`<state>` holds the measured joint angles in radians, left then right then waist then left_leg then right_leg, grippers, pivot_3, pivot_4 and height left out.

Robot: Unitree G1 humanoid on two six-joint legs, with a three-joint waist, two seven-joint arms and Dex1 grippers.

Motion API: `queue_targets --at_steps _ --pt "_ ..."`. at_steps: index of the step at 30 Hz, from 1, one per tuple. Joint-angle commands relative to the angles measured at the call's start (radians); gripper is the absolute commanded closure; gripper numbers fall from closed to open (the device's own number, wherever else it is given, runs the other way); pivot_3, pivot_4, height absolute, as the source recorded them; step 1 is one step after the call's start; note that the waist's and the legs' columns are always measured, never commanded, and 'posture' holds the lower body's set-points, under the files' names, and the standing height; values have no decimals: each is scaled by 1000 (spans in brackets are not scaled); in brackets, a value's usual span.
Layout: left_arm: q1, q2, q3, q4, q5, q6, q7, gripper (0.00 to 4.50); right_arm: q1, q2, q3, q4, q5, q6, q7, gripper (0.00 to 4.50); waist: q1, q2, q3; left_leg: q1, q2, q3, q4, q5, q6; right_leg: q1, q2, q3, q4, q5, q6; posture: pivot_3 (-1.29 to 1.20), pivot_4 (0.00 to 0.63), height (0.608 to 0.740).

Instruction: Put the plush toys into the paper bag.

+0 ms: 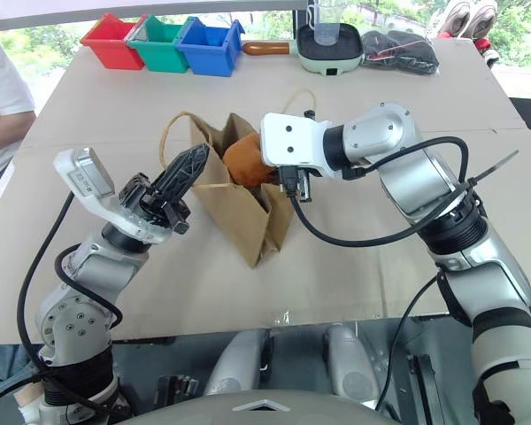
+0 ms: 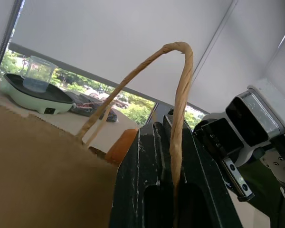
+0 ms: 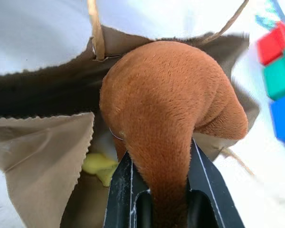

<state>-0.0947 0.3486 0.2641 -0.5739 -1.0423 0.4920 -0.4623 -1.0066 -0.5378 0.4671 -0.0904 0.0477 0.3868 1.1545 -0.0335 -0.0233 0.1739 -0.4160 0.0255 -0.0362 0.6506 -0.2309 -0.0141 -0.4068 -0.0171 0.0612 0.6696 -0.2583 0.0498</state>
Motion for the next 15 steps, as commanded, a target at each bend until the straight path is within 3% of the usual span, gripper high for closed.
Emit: queue_targets --at_steps 1,5,9,15 --pt "14 -1 -4 -45 6 -32 -9 4500 -19 -14 26 -6 -30 -70 57 3329 2 0 0 0 0 0 0 0 0 0 0 0 0 0 0 0 150 740" --pt "40 -1 11 -43 9 -57 -13 4500 -10 -41 4 1 -65 -130 55 1554 1 0 0 0 0 0 0 0 0 0 0 0 0 0 0 0 150 740" --pt "72 1 15 -44 13 -77 -24 4500 15 -41 -105 -64 23 -22 27 1554 1 0 0 0 0 0 0 0 0 0 0 0 0 0 0 0 150 740" --pt "90 1 21 -53 17 -104 -24 4500 127 -58 -420 -217 254 332 -107 1554 15 0 0 0 0 0 0 0 0 0 -1 0 0 0 0 0 150 740"
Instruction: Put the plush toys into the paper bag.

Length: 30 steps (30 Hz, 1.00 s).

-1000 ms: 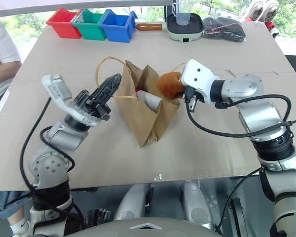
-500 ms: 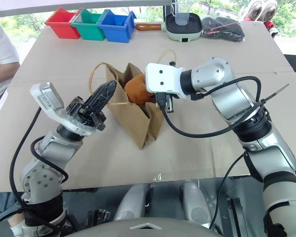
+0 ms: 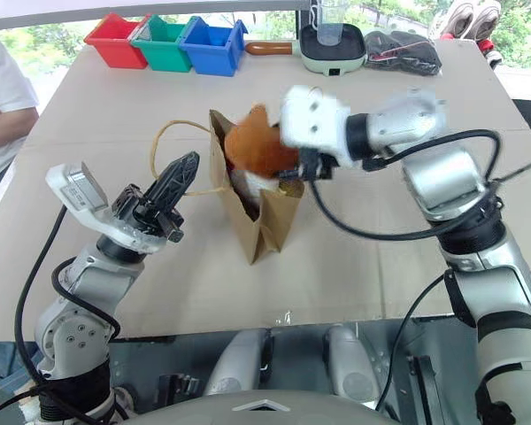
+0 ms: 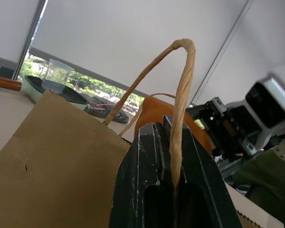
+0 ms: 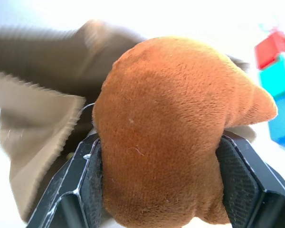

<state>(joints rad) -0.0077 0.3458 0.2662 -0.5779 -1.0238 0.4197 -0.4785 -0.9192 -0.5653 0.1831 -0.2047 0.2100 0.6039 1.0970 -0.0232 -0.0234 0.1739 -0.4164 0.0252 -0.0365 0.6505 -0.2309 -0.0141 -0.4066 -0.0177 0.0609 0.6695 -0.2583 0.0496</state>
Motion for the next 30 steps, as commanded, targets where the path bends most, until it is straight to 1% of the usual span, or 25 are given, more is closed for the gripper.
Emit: queue_targets --at_steps 1,2,6,9,15,18,22,23,24,25,26,30 --pt "2 6 21 -47 -2 -35 -7 4500 61 -38 -153 -137 112 139 -59 1554 7 0 0 0 0 1 0 0 0 0 0 0 0 0 0 0 150 740" --pt "-1 8 23 -44 -4 -37 -7 4500 73 -41 -155 -161 124 161 -70 1554 9 0 0 0 0 0 0 0 0 0 0 0 0 0 0 0 150 740" --pt "-7 14 5 -40 -1 -38 -18 4500 64 -32 -38 -164 68 126 -103 1554 -4 1 0 2 0 2 0 0 0 0 1 2 0 0 0 0 150 740" --pt "-7 13 -15 -43 9 -38 -27 4500 13 33 48 -84 31 73 -123 1554 -14 1 0 2 1 2 0 0 0 0 2 2 1 0 0 0 150 740" --pt "1 20 -20 -56 20 -46 -31 4500 -81 17 212 69 -132 -143 -62 1554 -10 1 0 0 0 1 0 0 0 0 1 1 0 0 0 0 150 740" --pt "6 17 -23 -65 27 -53 -25 4500 -119 25 277 115 -189 -219 -22 1554 -12 1 0 0 0 1 0 0 0 0 1 1 -1 0 0 0 150 740" --pt "12 13 -24 -67 38 -66 -20 4500 -164 42 331 161 -209 -242 70 1554 -14 1 0 1 1 1 -1 0 0 0 1 1 -1 0 0 0 150 740" --pt "15 12 -23 -68 40 -69 -20 4500 -168 43 337 167 -213 -248 86 975 -14 1 0 1 1 1 -1 0 0 0 1 1 -1 0 0 0 150 740" --pt "20 11 -20 -70 41 -71 -20 4500 -171 44 339 172 -219 -255 95 495 -13 1 0 1 1 1 -1 0 0 0 1 1 -1 0 0 0 150 740" --pt "31 12 -11 -69 43 -77 -21 4500 -171 48 320 167 -207 -248 94 178 -12 1 0 1 1 1 -1 0 0 0 1 1 -1 0 0 0 150 740" --pt "41 12 -3 -67 43 -82 -20 4500 -170 51 299 159 -191 -240 94 49 -12 1 0 0 1 1 -1 0 0 0 1 1 -1 0 0 0 150 740" --pt "61 18 19 -57 41 -97 -23 4500 -149 43 194 105 -109 -156 82 49 -9 1 0 0 1 0 -1 0 0 0 0 0 -1 0 0 0 150 740"
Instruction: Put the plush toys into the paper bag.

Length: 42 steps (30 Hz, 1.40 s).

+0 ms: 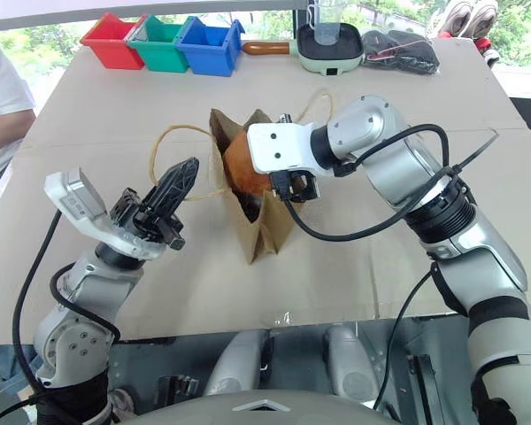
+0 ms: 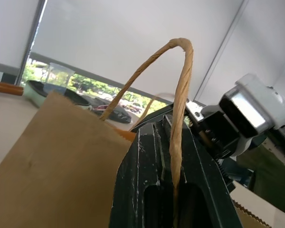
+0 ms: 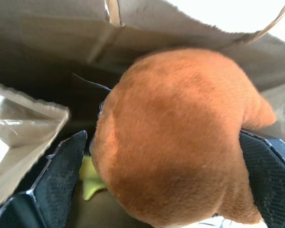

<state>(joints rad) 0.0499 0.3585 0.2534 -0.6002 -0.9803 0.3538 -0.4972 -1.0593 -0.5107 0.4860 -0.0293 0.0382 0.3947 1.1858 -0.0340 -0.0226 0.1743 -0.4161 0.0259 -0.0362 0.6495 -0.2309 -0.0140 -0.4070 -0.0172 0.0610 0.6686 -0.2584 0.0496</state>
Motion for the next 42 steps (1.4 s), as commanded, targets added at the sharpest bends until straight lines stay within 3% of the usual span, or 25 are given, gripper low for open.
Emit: queue_targets --at_steps 1,5,12,16,21,25,27,31,35,36,42 --pt "3 7 37 -32 -5 -32 -5 4500 3 -18 -142 -94 95 85 -6 49 2 0 0 0 0 0 0 0 0 0 0 0 0 0 0 0 150 740" --pt "5 10 51 -27 -11 -35 -7 4500 64 -37 -283 -187 209 229 -54 49 6 0 0 0 0 0 0 0 0 0 0 0 0 0 0 0 150 740" --pt "-23 28 67 -20 -24 -28 -3 4500 197 -13 -658 -361 469 751 -308 49 10 0 0 0 0 0 0 0 0 0 0 0 0 0 0 0 150 740" --pt "-37 39 75 -14 -32 -20 -6 4500 281 37 -768 -425 578 875 -400 49 15 0 0 0 0 2 0 0 0 0 0 1 0 0 0 0 150 740" --pt "-57 59 75 4 -40 -4 -21 4500 303 143 -783 -377 663 872 -464 49 5 0 0 1 0 2 0 0 0 0 2 2 0 0 0 0 150 740" --pt "-94 88 78 23 -49 9 -35 4500 229 265 -687 -249 696 781 -447 49 -5 0 0 1 0 2 0 0 0 0 2 2 1 0 0 0 150 740" --pt "-108 97 80 31 -51 11 -41 4500 210 281 -650 -192 674 735 -445 585 -8 0 0 1 0 2 0 0 0 0 2 3 2 0 0 0 150 740" --pt "-140 114 80 46 -55 16 -48 4500 191 304 -635 -137 701 617 -402 2525 -1 0 0 -1 0 1 0 0 0 0 1 1 0 0 0 0 150 740" --pt "-267 168 116 131 -73 23 -55 4500 130 337 -765 -184 919 618 -420 4186 1 0 1 -1 0 1 0 0 0 0 1 1 0 0 0 0 150 740" --pt "-332 188 132 181 -81 26 -60 4500 102 338 -798 -205 984 627 -454 4441 3 1 2 -1 0 -1 0 0 0 0 2 -1 1 0 0 0 150 740" --pt "-510 241 103 404 -1 36 -158 4500 117 261 -844 -299 1150 644 -598 4441 -5 1 2 0 0 -1 -1 0 0 0 2 -2 0 0 0 0 150 740"
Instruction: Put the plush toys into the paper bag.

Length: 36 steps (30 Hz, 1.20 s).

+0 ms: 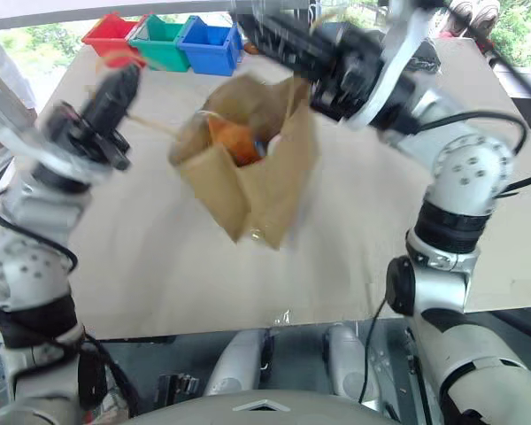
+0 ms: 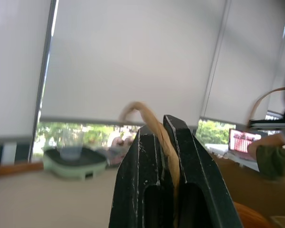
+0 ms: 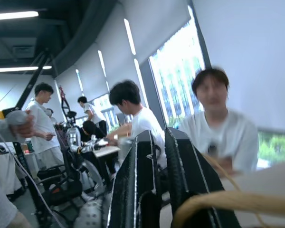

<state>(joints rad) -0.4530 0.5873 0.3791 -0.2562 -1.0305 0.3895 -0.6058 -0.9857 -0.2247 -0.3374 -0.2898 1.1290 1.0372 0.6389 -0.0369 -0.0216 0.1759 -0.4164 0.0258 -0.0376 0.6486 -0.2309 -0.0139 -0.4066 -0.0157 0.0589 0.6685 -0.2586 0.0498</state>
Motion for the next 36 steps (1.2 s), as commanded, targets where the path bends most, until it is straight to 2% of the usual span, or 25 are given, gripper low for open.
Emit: queue_targets --at_steps 1,6,11,14,15,16,18,19,20,23,24,25,29,32,33,35,36 --pt "-14 14 -34 81 71 -3 -68 4500 62 -37 -20 -50 73 -2 -76 4441 -3 0 0 0 0 1 0 0 0 0 0 0 -1 0 0 0 150 740" --pt "-130 -30 -157 277 233 -54 -148 4500 279 -119 16 -168 69 -5 -158 4441 5 0 1 -2 0 0 -1 0 0 -1 0 0 -1 0 0 0 150 740" --pt "-236 -34 -219 452 349 -128 -293 4500 346 -183 82 -254 10 -42 -212 4441 -6 0 1 -2 0 2 0 0 0 -2 0 2 0 0 0 0 150 740" --pt "-264 -18 -236 499 356 -130 -424 4500 379 -237 119 -279 -34 -50 -216 4441 -6 0 1 -2 0 2 -1 0 0 -3 0 2 0 0 0 0 150 740" --pt "-263 -10 -239 499 346 -120 -477 4500 400 -264 127 -303 -30 -44 -202 3849 -5 0 1 -2 0 2 -1 0 0 -3 0 2 0 0 0 0 150 740" --pt "-261 -5 -240 497 343 -115 -510 4163 416 -281 131 -322 -27 -44 -198 3593 -4 0 1 -2 0 2 -1 0 0 -3 0 2 0 0 0 0 150 740" --pt "-243 6 -230 463 319 -69 -543 3471 442 -321 126 -360 -11 -41 -214 2639 -4 0 1 -3 0 2 -1 0 0 -3 0 2 -2 0 0 0 150 740" --pt "-232 10 -216 444 307 -41 -535 2954 462 -349 110 -378 19 -33 -217 2116 -3 0 1 -4 0 2 -1 0 0 -3 0 2 -2 0 0 0 150 740" --pt "-218 18 -202 422 288 -10 -533 2471 483 -378 90 -394 58 -25 -219 2097 -3 0 1 -4 0 2 -1 0 0 -3 0 2 -2 0 0 0 150 740" --pt "-175 39 -158 362 236 67 -519 1048 543 -454 33 -415 169 -15 -223 2097 -2 0 1 -4 0 1 0 0 0 -3 -1 2 -2 0 0 0 150 740" --pt "-129 63 -132 312 188 123 -527 766 582 -498 -12 -419 214 -10 -214 2097 -2 0 1 -4 0 1 0 0 0 -3 0 1 -2 0 0 0 150 740" --pt "-85 83 -112 265 158 165 -526 248 619 -539 -51 -420 256 -8 -211 2097 -2 0 1 -5 1 1 0 0 0 -3 0 1 -2 0 0 0 150 740" --pt "70 127 -92 137 132 237 -507 70 759 -654 -131 -442 275 -8 -189 2097 -2 0 1 -4 2 2 -1 0 0 -3 -1 2 -4 0 1 0 150 740" --pt "153 133 -109 82 159 230 -510 0 832 -691 -128 -460 240 -29 -166 2848 3 0 1 -4 2 2 -1 0 0 -2 -1 1 -4 0 1 0 150 740" --pt "176 125 -120 60 171 222 -503 0 850 -696 -110 -467 210 -39 -159 3383 4 0 1 -4 2 2 0 0 0 -2 0 2 -4 0 1 0 150 740" --pt "197 63 -176 21 224 181 -445 0 836 -643 62 -465 47 -91 -167 4356 6 0 1 -4 2 2 1 0 0 -2 0 2 -4 0 1 0 150 740" --pt "199 33 -212 9 262 150 -424 0 809 -604 169 -454 -47 -124 -173 4440 6 -1 0 -2 2 2 1 0 0 0 0 2 -4 0 1 0 150 740"
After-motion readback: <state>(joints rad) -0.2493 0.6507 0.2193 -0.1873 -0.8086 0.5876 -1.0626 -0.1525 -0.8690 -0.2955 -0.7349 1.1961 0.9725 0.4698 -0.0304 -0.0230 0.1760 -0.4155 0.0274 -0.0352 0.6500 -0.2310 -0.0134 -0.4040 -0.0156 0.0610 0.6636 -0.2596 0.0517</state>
